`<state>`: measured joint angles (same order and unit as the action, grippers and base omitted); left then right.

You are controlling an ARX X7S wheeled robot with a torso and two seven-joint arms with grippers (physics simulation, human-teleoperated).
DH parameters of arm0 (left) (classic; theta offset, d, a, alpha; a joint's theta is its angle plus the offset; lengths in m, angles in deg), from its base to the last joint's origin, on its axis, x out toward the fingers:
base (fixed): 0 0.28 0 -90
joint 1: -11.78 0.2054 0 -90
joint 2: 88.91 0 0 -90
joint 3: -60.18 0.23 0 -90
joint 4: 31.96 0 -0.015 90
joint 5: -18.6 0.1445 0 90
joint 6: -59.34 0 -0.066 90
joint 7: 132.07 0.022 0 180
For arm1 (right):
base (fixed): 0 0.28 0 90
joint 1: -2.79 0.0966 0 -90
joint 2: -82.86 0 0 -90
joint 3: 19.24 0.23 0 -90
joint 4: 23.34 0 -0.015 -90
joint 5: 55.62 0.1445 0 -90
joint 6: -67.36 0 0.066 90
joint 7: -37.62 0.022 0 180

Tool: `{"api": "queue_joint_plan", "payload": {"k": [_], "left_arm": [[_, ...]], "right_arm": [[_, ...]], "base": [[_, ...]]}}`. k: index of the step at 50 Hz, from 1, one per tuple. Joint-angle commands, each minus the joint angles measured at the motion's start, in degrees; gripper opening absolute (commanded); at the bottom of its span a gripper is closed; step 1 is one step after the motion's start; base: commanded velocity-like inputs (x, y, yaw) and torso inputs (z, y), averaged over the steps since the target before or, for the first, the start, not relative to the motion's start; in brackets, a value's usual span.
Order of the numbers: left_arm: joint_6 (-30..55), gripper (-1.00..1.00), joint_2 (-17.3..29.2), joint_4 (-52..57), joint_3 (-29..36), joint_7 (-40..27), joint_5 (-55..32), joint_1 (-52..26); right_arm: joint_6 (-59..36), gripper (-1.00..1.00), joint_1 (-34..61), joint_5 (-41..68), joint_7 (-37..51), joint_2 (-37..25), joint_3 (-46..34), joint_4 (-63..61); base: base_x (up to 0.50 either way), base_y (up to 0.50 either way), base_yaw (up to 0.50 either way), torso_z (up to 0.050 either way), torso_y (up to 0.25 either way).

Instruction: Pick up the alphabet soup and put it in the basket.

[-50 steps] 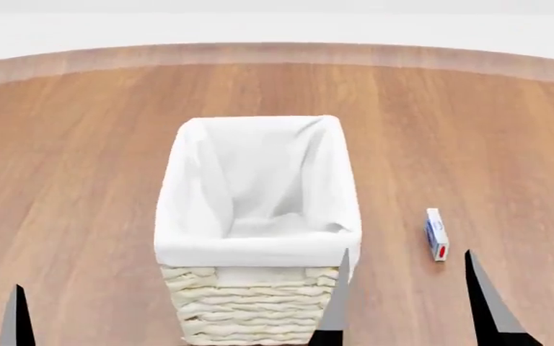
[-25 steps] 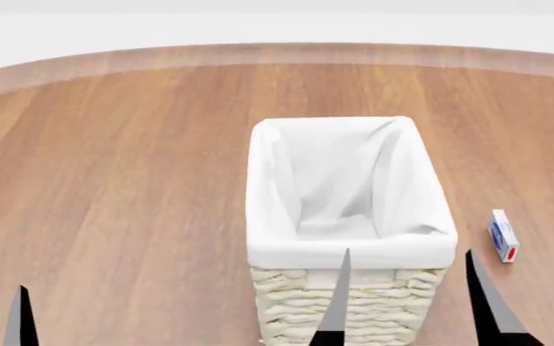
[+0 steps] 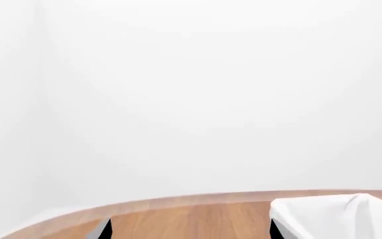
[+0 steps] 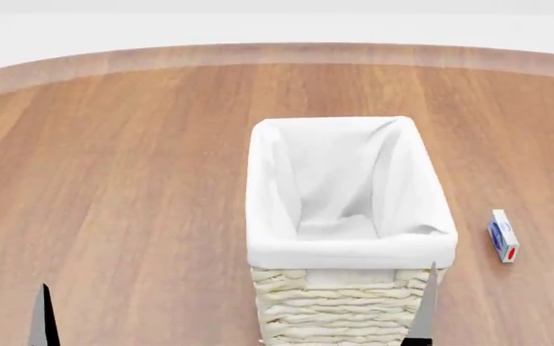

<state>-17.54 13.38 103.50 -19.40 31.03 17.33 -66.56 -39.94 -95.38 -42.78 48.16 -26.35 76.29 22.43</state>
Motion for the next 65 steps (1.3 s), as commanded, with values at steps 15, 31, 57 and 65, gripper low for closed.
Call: {"api": "queue_joint_plan", "payload": {"k": [15, 31, 57, 65], "left_arm": [[-2.7, 1.0, 0.0, -5.4, 1.0, -1.4, 0.3, -2.0], [-2.8, 1.0, 0.6, -7.2, 0.7, -2.1, -0.2, -2.9], [-2.5, 1.0, 1.1, -7.8, 1.8, -2.9, -0.3, -3.1], [-2.0, 1.0, 1.4, -7.0, 1.6, -3.3, -0.5, -3.1]], "right_arm": [[18.6, 1.0, -23.2, 3.2, -7.4, -0.2, 15.9, 9.6], [32.8, 1.0, -36.3, 2.0, -12.7, 8.6, 19.6, 15.3], [42.0, 1.0, -26.7, -5.1, -12.7, 15.6, 16.7, 31.2], [43.1, 1.0, -24.3, -6.4, -11.5, 15.4, 14.9, 34.1]], "base": [[0.0, 0.0, 0.0, 0.0, 0.0], [0.0, 0.0, 0.0, 0.0, 0.0], [0.0, 0.0, 0.0, 0.0, 0.0], [0.0, 0.0, 0.0, 0.0, 0.0]]}}
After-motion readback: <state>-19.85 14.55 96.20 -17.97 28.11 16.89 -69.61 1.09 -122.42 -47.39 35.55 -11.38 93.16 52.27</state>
